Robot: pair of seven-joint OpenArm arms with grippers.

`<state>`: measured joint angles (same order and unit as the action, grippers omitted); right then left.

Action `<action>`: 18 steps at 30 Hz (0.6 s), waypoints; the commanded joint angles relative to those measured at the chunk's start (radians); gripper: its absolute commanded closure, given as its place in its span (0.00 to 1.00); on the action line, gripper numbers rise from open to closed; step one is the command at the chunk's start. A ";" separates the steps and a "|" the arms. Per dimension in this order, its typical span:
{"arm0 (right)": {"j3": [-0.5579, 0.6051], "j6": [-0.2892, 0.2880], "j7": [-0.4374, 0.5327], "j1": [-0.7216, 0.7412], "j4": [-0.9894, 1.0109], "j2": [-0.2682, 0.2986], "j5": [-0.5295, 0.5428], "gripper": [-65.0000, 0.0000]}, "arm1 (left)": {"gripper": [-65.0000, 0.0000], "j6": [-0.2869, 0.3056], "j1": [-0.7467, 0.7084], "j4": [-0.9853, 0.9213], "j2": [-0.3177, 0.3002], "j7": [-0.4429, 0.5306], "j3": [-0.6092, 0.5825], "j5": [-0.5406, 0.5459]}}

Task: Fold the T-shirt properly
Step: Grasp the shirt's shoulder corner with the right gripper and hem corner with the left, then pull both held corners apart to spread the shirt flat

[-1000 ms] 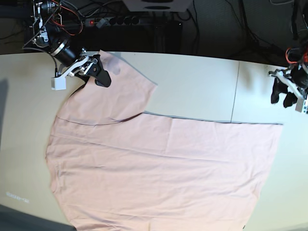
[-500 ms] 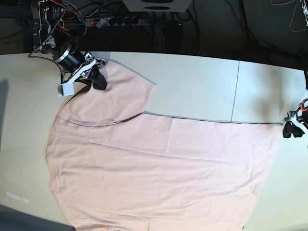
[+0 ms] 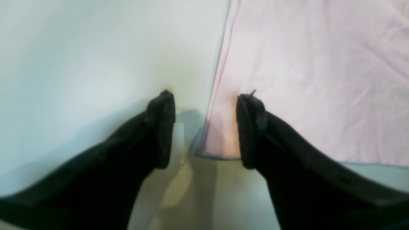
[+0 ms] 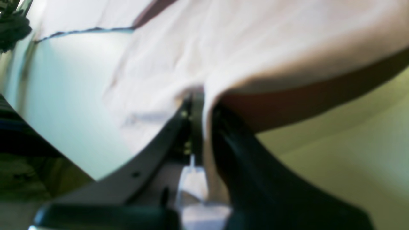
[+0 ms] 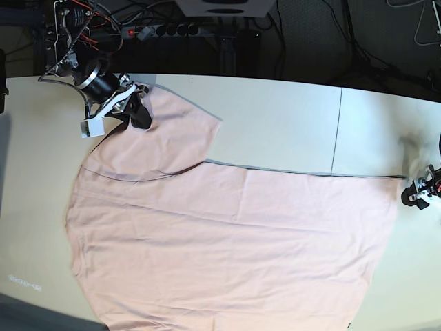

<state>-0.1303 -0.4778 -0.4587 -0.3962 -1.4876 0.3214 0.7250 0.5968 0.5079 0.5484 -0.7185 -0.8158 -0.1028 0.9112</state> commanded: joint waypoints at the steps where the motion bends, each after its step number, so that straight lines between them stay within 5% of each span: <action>1: -0.003 -0.035 -0.050 -0.011 0.001 0.014 -0.037 1.00 | 0.48 0.021 0.027 0.011 -0.021 -0.004 -0.013 0.028; 16: -0.003 -0.036 -0.051 -0.011 0.001 0.014 -0.037 1.00 | 0.49 0.036 0.027 0.011 0.085 -0.116 -0.062 0.046; 18: -0.003 -0.036 -0.050 -0.011 0.001 0.014 -0.037 1.00 | 0.56 0.036 0.027 0.011 0.082 -0.111 -0.062 0.046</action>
<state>-0.1307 -0.4778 -0.4603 -0.3965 -1.4876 0.3214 0.7258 0.6182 0.5293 0.5579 -0.6209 -0.8856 -0.1627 0.9859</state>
